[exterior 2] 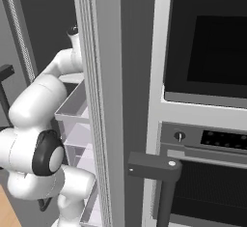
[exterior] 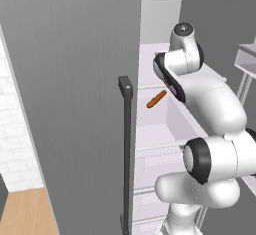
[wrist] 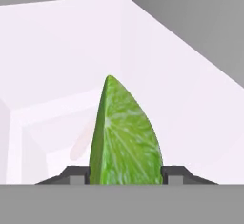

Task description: Grab a lemon wedge from the fridge and one ice cube from the ice bowl, and put them in the glass of lemonade.

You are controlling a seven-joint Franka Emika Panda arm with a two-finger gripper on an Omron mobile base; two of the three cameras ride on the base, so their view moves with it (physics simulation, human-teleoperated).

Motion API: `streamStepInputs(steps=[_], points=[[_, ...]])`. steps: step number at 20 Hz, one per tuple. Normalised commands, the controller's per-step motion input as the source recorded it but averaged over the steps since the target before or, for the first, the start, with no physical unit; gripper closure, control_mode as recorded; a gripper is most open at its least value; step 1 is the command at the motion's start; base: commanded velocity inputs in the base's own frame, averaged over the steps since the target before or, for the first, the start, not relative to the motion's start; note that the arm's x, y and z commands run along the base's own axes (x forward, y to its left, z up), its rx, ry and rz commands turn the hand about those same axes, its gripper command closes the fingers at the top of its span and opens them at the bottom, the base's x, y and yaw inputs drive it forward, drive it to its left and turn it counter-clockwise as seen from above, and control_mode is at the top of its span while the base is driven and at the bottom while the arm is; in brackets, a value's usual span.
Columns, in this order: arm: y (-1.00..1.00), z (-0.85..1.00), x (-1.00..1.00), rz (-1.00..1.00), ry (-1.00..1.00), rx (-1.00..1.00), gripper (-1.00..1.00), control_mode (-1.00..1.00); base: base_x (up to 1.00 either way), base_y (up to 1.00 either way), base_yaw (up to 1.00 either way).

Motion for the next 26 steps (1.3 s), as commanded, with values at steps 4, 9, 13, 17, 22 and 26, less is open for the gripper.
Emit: streamStepInputs(steps=[4,9,13,17,22,26], points=[[0.06,-0.52,-0.29,0.0,0.0,-0.03,1.0,-1.0,0.0,0.0,0.0],[0.07,-0.32,-0.91,0.01,-0.01,-0.01,1.0,-1.0,0.0,0.0,0.0],[0.0,0.0,-1.0,0.1,-0.04,0.0,1.0,-1.0,0.0,0.0,0.0],[0.19,-0.02,-1.0,0.15,0.0,0.0,1.0,-1.0,0.0,0.0,0.0],[0.4,0.0,-1.0,0.2,0.0,0.0,1.0,-1.0,0.0,0.0,0.0],[0.42,0.0,-1.0,0.21,0.0,0.0,1.0,-1.0,0.0,0.0,0.0]])
